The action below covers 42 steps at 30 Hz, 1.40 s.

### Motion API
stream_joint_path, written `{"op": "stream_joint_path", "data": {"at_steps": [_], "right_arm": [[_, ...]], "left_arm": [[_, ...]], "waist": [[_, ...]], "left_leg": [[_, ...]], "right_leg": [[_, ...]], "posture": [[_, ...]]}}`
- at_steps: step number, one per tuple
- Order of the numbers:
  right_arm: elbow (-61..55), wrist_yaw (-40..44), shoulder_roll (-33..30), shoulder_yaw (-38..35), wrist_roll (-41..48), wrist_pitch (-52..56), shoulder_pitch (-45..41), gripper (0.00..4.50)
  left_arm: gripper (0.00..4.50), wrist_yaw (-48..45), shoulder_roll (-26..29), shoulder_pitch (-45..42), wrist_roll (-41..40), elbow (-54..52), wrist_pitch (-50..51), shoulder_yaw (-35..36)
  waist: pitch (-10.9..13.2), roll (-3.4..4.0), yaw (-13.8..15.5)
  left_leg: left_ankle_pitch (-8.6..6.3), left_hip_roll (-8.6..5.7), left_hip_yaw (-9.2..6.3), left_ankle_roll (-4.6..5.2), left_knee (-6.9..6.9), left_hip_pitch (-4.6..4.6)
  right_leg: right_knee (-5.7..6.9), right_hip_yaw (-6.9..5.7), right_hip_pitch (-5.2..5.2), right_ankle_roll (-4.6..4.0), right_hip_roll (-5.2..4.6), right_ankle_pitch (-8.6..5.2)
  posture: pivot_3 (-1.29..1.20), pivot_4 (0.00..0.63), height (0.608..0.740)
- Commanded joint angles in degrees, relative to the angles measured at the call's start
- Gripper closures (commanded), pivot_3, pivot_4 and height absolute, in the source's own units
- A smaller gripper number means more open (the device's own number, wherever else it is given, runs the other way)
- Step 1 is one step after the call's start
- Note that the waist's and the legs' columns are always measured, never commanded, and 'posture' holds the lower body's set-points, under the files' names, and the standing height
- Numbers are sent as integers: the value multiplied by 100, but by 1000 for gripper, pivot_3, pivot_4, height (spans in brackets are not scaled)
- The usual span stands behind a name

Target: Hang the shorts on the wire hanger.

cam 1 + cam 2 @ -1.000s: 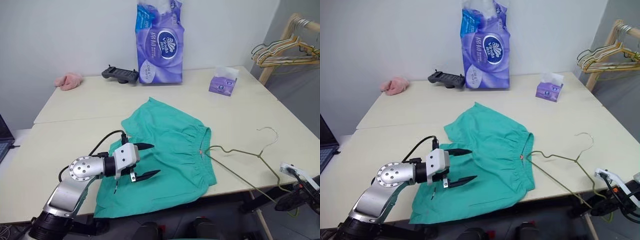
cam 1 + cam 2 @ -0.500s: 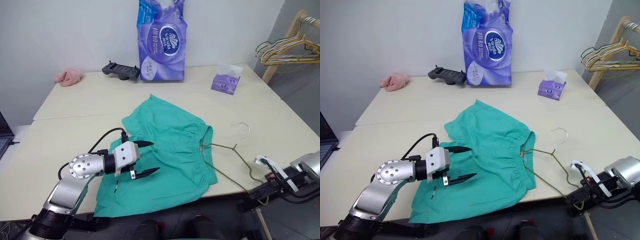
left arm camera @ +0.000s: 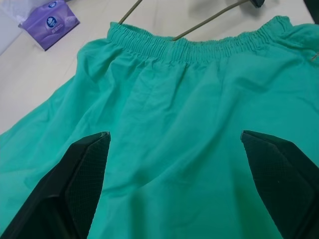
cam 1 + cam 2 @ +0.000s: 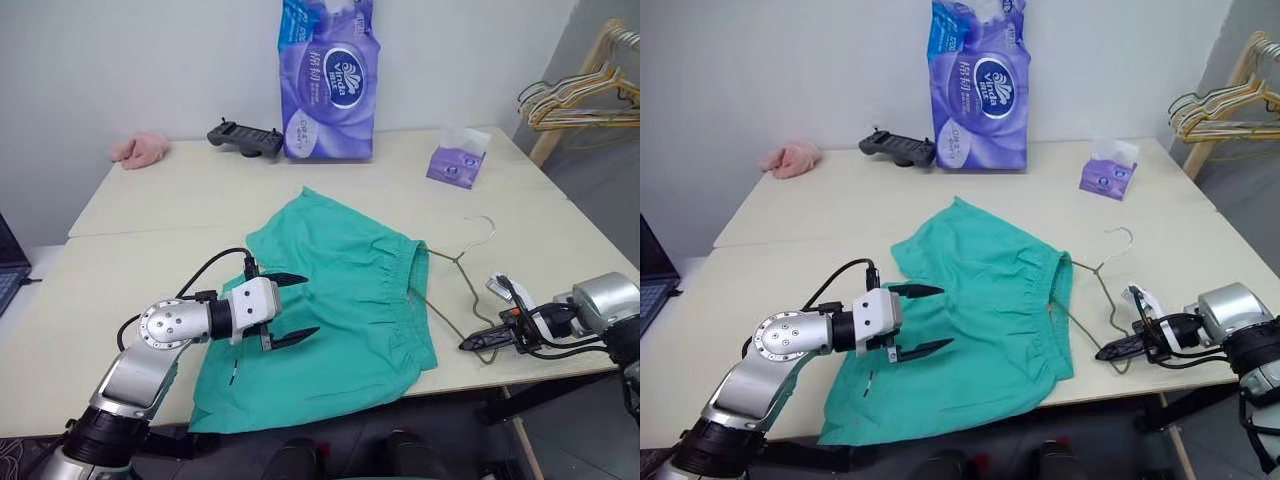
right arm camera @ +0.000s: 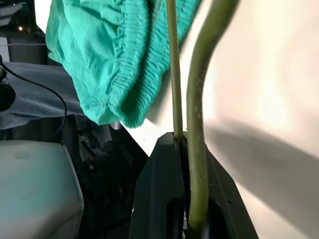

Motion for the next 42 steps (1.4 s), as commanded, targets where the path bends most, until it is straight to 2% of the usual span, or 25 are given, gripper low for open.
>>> {"op": "stream_joint_path", "data": {"at_steps": [1,7,11,15,18,22,25,33,36,42], "right_arm": [[20,32,122,-34,-118,-132,-216,4500],[615,-138,681,4,-535,-611,-572,4500],[1156,-460,882,-406,-801,-1180,-1089,4500],[1422,-522,832,-726,-861,-1252,-1543,4500],[1209,-294,630,-742,-859,-1030,-1662,4500],[500,196,-41,-482,-1053,-1313,-1339,4500],[697,33,-190,-610,-1304,-1908,-1366,4500],[1142,-1523,171,-1172,-2014,-3783,-1387,4500],[884,-1586,164,-1252,-2088,-3833,-1110,4500],[-30,-947,-351,-1322,-1798,-3008,-115,4500]], "left_arm": [[33,-22,-16,-107,24,41,-181,13],[33,-19,-50,-125,65,209,-358,-17],[33,-19,-52,-101,78,277,-463,17],[33,-55,-84,-275,88,475,-547,-9],[33,-100,-120,-426,87,576,-584,-46],[33,-211,-218,-776,100,813,-640,-131],[33,-234,-310,-1111,118,1055,-659,-163],[33,-473,-413,-2139,50,1621,-559,-156],[33,-626,-420,-2482,29,1846,-546,-152],[33,-763,-478,-2806,108,2302,-802,-154]], "waist": [[-2,3,4],[-9,3,13],[-14,-1,23],[-20,7,29],[-24,6,32],[-33,8,66],[-46,8,46],[-47,8,-124],[-48,7,-144],[-59,15,-137]], "left_leg": [[0,0,1,-1,0,-3],[0,-1,6,-1,1,0],[2,-2,9,-3,4,0],[3,-4,8,-6,3,0],[4,-4,6,-7,2,-3],[3,-12,3,-6,2,-10],[3,-14,6,-6,3,-12],[8,-11,28,-11,5,0],[9,-10,31,-12,5,1],[8,-12,29,-12,5,-3]], "right_leg": [[1,1,-4,-1,0,1],[3,2,-4,-4,0,3],[4,3,-3,-7,0,9],[6,3,-6,-9,-1,10],[6,2,-8,-11,-1,11],[5,0,-12,-11,-8,12],[2,1,-10,-9,-9,12],[11,15,-9,-8,-5,14],[14,21,-9,-8,-3,15],[11,25,-11,-6,-3,17]], "posture": [[107,61,740],[114,44,740],[114,44,740],[90,29,740],[76,23,740],[37,11,740],[28,11,740],[5,19,740],[-3,19,740],[-19,23,740]]}}
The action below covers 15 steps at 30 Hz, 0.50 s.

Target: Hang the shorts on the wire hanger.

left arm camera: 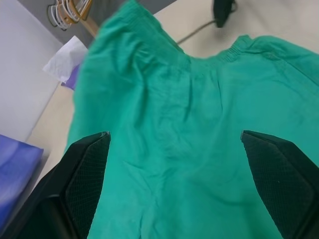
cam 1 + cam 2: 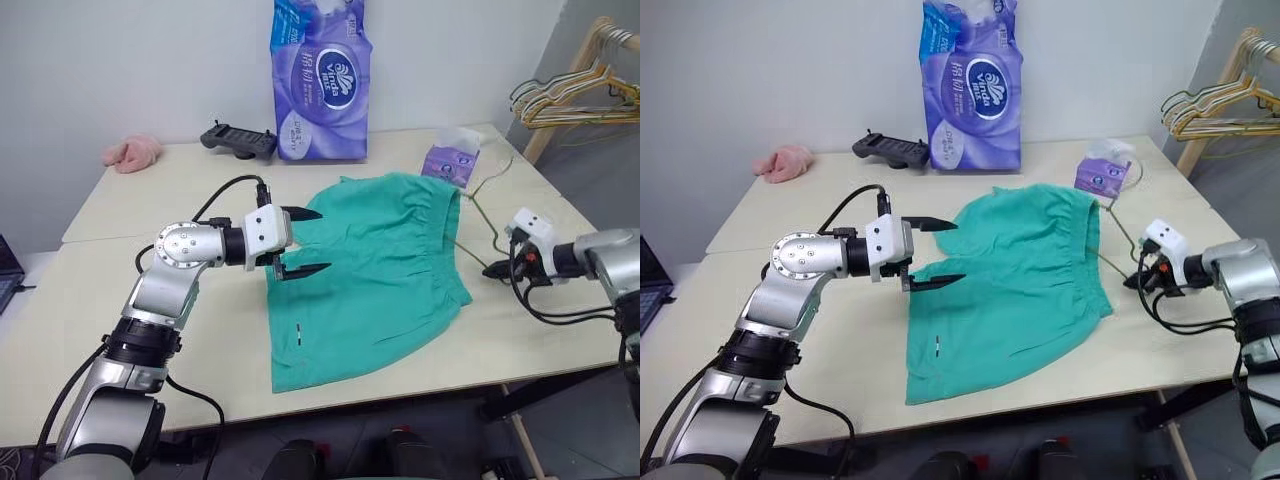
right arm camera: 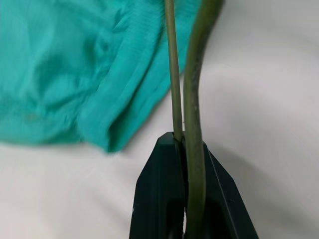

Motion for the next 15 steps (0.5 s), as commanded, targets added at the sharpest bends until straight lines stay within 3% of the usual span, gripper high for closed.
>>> {"op": "stream_joint_path", "data": {"at_steps": [1,8,15], "right_arm": [[-621,462,-326,-245,319,668,284,4500],[-605,362,-249,-310,293,907,304,4500],[612,74,157,-239,-110,349,-682,4500]], "left_arm": [[33,-50,-36,-155,9,124,-212,49],[33,-69,-99,-186,64,240,-349,39],[33,-35,-105,-114,89,249,-412,77]], "waist": [[0,0,1],[-1,1,-80],[-1,1,-169]], "left_leg": [[0,0,1,1,0,-1],[-1,2,4,3,2,8],[14,2,16,5,7,15]], "right_leg": [[-1,0,0,0,0,0],[2,2,4,1,2,0],[6,11,7,8,6,22]], "posture": [[-19,23,740],[-28,27,740],[-15,28,740]]}}
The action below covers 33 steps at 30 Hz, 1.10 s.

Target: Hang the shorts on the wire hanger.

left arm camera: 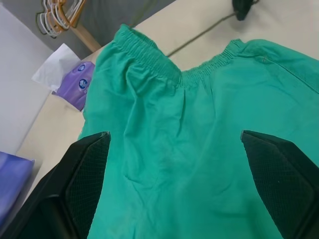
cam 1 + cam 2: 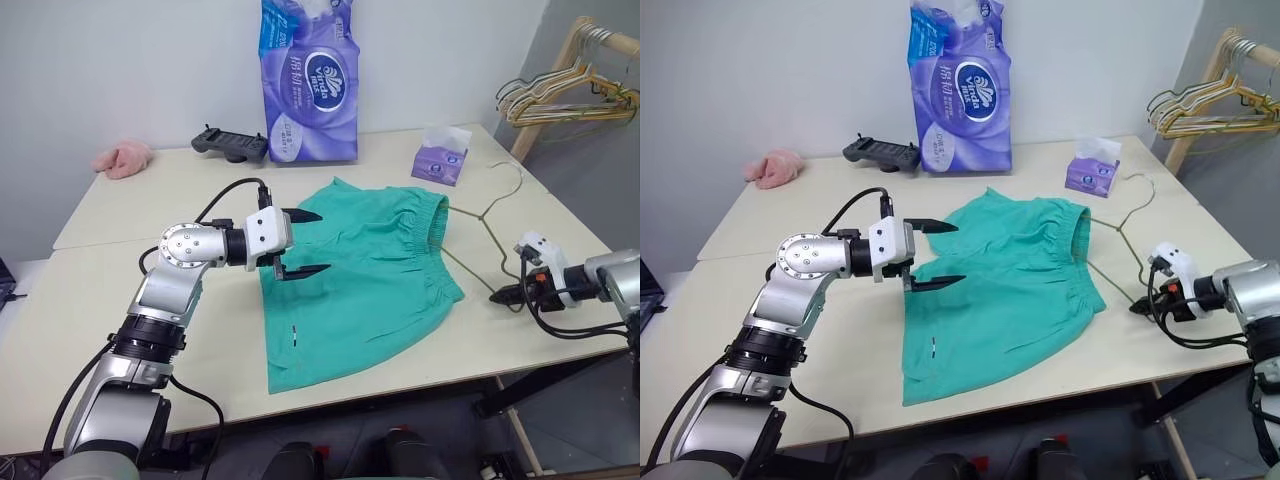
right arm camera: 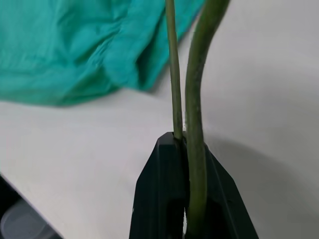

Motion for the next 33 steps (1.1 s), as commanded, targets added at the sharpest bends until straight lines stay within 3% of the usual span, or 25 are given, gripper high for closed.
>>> {"op": "stream_joint_path", "data": {"at_steps": [1,5,9,18,25,33], "right_arm": [[454,-118,92,-117,-181,-405,-522,4500],[747,-90,183,-134,-312,-634,-869,4500],[55,-224,199,37,-635,-1441,-866,4500],[-233,-1453,519,452,-1880,-3622,-847,4500],[-854,-1769,672,282,-2108,-3656,-883,4500],[-2241,-1711,796,264,-2257,-2930,-888,4500]], "left_arm": [[33,15,27,-82,-15,-53,-78,86],[33,20,67,-68,-13,-44,-101,122],[33,-30,170,-485,-22,358,-157,242],[33,-1167,278,-3408,262,3630,-763,92],[33,-1723,37,-4050,1057,5010,-1567,-401],[33,-963,-703,-4331,1479,5516,-2113,-405]], "waist": [[0,0,-1],[0,0,8],[0,1,18],[-2,-1,25],[-3,0,-8],[-18,-18,-10]], "left_leg": [[1,0,-2,0,0,0],[2,0,-3,-1,0,-4],[1,-1,-7,-2,-2,-8],[2,-14,-6,-2,-2,-12],[11,-11,6,-18,-2,-19],[13,-10,-1,-22,47,-125]], "right_leg": [[0,-2,1,0,0,0],[0,-1,-2,-1,0,1],[0,0,-7,-1,-1,2],[-5,-3,-7,7,0,6],[-3,8,-17,9,0,6],[31,6,-117,10,-2,9]], "posture": [[-15,28,740],[-2,29,740],[1,29,740],[5,17,740],[-23,8,740],[-62,0,740]]}}
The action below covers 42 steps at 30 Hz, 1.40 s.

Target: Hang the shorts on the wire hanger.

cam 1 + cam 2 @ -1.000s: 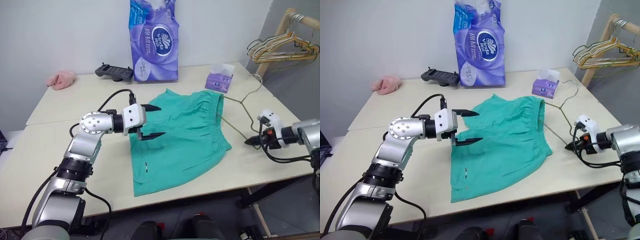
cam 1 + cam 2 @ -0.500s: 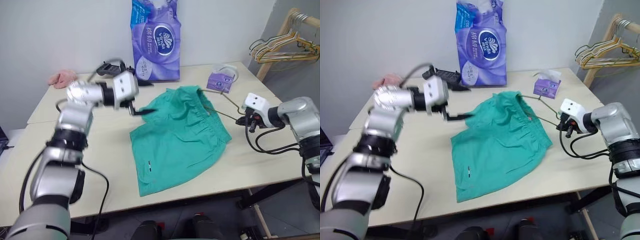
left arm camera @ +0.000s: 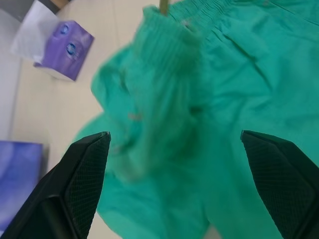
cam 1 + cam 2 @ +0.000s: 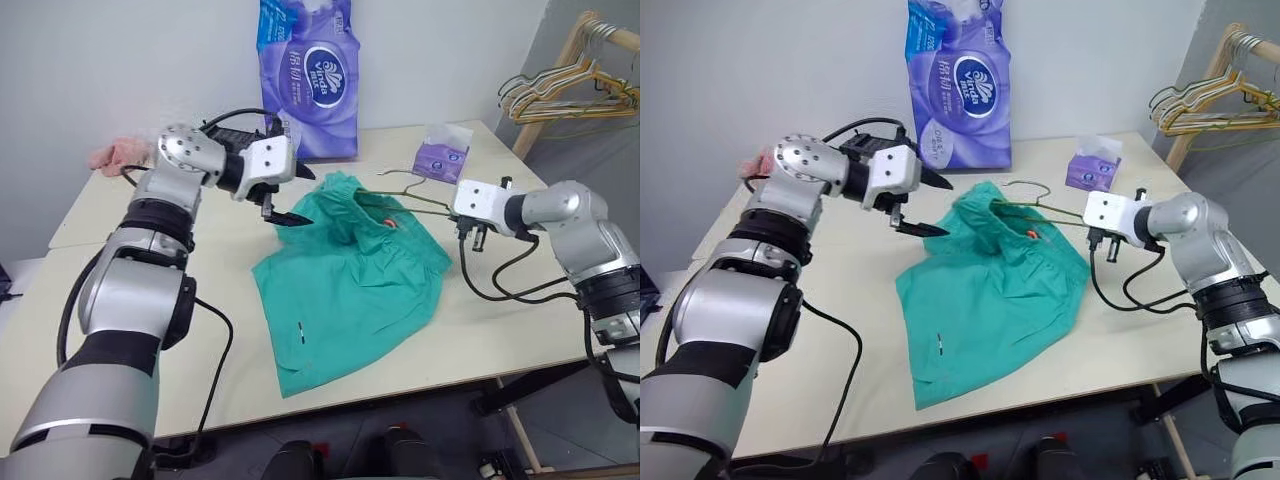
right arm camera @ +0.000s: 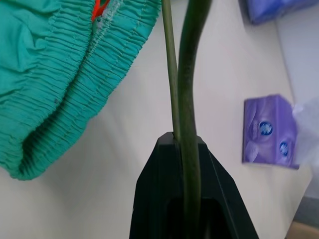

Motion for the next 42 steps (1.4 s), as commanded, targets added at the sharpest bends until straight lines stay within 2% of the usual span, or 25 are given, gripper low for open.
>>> {"op": "stream_joint_path", "data": {"at_steps": [1,7,10,14,17,29,30,37,38,42], "right_arm": [[-705,20,27,-214,5,391,-158,4500],[-1344,66,181,-247,78,1014,-300,4500],[-1531,81,146,-249,52,1180,-343,4500],[-1623,60,101,-222,9,1232,-374,4500],[-1700,52,138,-202,22,1287,-388,4500],[-1806,-12,254,-185,20,1211,-486,4500],[-1817,-13,262,-188,21,1219,-492,4500],[-2119,430,198,-214,274,1444,-296,4500],[-2171,526,159,-231,321,1490,-255,4002],[-2487,693,10,-318,425,1801,-203,2760]], "left_arm": [[33,369,-195,-253,171,36,-304,12],[33,902,-339,-164,731,111,-498,-270],[33,1675,-185,-171,1374,200,-519,-639],[33,2213,-179,-272,1650,332,-478,-742],[594,2349,-241,-304,1668,405,-440,-686],[4367,2201,-279,-316,1596,453,-467,-566],[4497,2193,-281,-311,1600,451,-473,-557],[4498,2213,-329,-241,1518,398,-482,-465],[4498,2224,-328,-231,1510,398,-470,-454],[4498,2240,-295,-172,1511,383,-470,-436]], "waist": [[0,0,2],[0,-1,-42],[0,-1,-89],[-1,-2,-118],[-1,-2,-117],[-2,-3,-119],[-5,-7,-119],[-12,-12,-121],[-12,-12,-120],[-16,-19,-124]], "left_leg": [[-1,-1,-1,-1,18,-13],[-6,-6,6,9,49,-24],[-13,-6,6,23,49,-5],[-14,-4,5,24,48,3],[-13,-5,11,23,49,2],[-13,-5,16,22,49,2],[-13,-6,17,22,49,2],[-13,-4,17,23,49,3],[-13,-4,16,23,49,3],[-13,-5,17,23,50,3]], "right_leg": [[14,0,-9,0,-2,0],[41,5,-20,5,-3,11],[58,4,-10,2,-1,13],[59,3,-4,2,1,12],[56,3,-6,2,0,13],[58,3,-6,2,-1,13],[59,2,-7,2,-1,13],[58,2,-6,2,0,13],[58,2,-6,2,0,13],[59,1,-6,2,0,13]], "posture": [[-62,0,740],[-80,0,740],[-84,0,740],[-84,0,740],[-83,0,740],[-77,0,740],[-77,0,740],[-81,0,740],[-81,0,740],[-81,5,740]]}}
